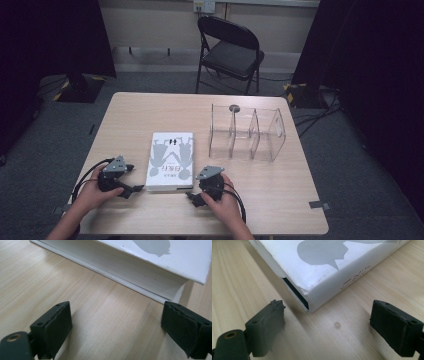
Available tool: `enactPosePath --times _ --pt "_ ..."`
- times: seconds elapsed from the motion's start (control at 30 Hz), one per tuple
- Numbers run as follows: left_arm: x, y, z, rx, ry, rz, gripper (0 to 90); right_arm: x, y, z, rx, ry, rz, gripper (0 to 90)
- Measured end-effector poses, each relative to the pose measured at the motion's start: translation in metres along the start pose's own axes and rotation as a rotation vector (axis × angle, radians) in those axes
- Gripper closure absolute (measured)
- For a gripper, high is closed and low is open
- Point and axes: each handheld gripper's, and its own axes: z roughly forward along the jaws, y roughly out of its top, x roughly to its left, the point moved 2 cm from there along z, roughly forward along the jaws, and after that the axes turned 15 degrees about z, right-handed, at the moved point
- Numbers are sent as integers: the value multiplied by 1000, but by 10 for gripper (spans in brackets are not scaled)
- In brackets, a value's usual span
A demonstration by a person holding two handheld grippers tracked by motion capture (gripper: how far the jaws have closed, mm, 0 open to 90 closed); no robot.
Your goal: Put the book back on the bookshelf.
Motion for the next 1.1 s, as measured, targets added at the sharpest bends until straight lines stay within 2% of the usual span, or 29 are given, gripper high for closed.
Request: enactPosePath --times 0.03,0.1,0.17,0.37,0.43,0.47,0.5,0.7,0.77,0.8,0.87,0.9,0.93,0.97,1.0,1.03,1.1 --pt "0 0 0 6 6 15 48 2 1 1 -1 -10 12 103" --pt "-4 1 1 16 -20 21 18 2 1 2 0 -7 9 101" --pt "-6 3 0 40 -54 47 0 2 1 2 -1 -7 9 101" --pt "-9 8 3 43 -73 63 4 2 1 2 0 -6 9 101" --pt "-10 10 2 34 -81 69 121 2 2 3 2 4 6 104" --pt "-10 11 1 23 -79 76 195 2 2 3 0 13 -11 105" --pt "-11 12 1 14 -78 73 201 2 2 3 0 13 -11 105" --pt "-15 16 1 33 -86 81 218 6 5 6 0 28 -16 136" --pt "-17 18 2 33 -102 95 246 8 6 8 -3 37 -25 168" --pt "-18 20 2 32 -102 96 288 11 7 9 -12 50 -45 191" --pt "-22 22 4 24 -102 105 295 13 7 10 -14 47 -45 189" --pt "-22 24 5 24 -89 112 302 13 7 10 -14 45 -42 189" --pt "-23 25 5 21 -85 107 321 13 7 10 -14 45 -42 190" --pt "-24 26 6 21 -87 111 384 13 7 10 -14 44 -42 190" --pt "-24 28 6 32 -82 123 384 13 7 10 -14 44 -42 190" --pt "-26 30 8 21 -73 134 387 13 7 10 -15 43 -41 190" --pt "-28 32 9 21 -85 133 443 13 7 10 -15 43 -40 190"
